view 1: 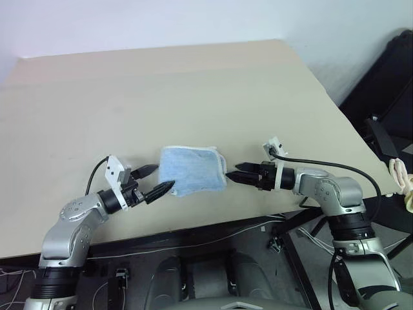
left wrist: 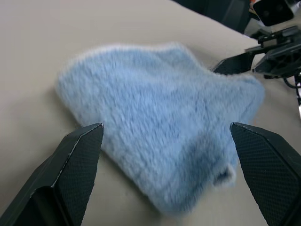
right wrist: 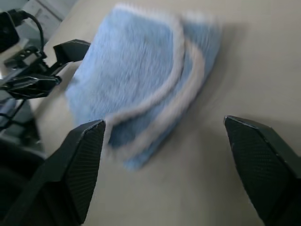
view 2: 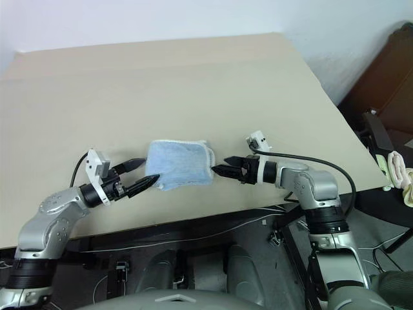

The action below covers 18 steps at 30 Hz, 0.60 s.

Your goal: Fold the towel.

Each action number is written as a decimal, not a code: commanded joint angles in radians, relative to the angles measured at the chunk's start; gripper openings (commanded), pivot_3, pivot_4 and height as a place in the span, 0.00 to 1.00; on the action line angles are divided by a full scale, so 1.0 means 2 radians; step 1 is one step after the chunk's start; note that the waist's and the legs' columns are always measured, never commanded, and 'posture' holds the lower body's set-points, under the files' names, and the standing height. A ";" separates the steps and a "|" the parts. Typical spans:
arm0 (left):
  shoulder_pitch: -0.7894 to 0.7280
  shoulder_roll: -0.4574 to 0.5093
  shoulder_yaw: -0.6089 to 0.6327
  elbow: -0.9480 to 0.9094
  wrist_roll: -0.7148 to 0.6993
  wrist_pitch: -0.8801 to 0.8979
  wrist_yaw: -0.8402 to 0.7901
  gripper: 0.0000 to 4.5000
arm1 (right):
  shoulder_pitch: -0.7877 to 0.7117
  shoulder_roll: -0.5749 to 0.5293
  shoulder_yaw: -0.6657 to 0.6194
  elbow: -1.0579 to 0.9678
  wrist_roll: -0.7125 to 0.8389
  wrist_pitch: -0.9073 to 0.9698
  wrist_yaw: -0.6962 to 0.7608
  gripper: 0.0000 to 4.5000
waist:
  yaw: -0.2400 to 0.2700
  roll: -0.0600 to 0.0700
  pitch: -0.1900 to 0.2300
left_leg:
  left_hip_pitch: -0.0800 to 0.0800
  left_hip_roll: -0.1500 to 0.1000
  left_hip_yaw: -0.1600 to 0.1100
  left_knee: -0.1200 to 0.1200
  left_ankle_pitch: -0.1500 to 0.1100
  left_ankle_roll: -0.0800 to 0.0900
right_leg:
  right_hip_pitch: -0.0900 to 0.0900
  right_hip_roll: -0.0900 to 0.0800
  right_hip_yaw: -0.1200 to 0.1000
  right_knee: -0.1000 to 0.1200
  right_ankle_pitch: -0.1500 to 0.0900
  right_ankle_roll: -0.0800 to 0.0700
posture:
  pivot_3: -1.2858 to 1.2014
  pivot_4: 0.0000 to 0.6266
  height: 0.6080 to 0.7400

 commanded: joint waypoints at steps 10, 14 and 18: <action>-0.002 0.013 0.021 -0.011 0.023 -0.043 0.013 1.00 | -0.119 0.060 -0.019 0.149 0.041 0.144 0.003 0.95 | 0.000 0.000 0.000 | -0.001 0.000 0.000 0.000 0.000 0.000 | -0.001 0.000 0.000 0.000 0.000 0.000 | 0.52 0.24 1.00; 0.000 0.013 0.029 -0.016 0.015 -0.039 0.012 1.00 | -0.135 0.083 -0.020 0.179 0.034 0.140 -0.002 0.95 | -0.003 0.000 0.000 | -0.001 0.000 0.001 0.000 0.000 0.000 | -0.001 0.000 0.000 0.000 0.000 0.000 | 0.52 0.24 1.00; 0.002 0.013 0.023 -0.022 0.021 -0.040 0.015 1.00 | -0.151 0.109 -0.026 0.211 0.019 0.116 -0.020 0.95 | -0.007 0.000 0.000 | -0.001 0.000 0.001 0.000 0.000 0.000 | -0.001 0.001 0.000 0.000 0.000 0.000 | 0.52 0.24 1.00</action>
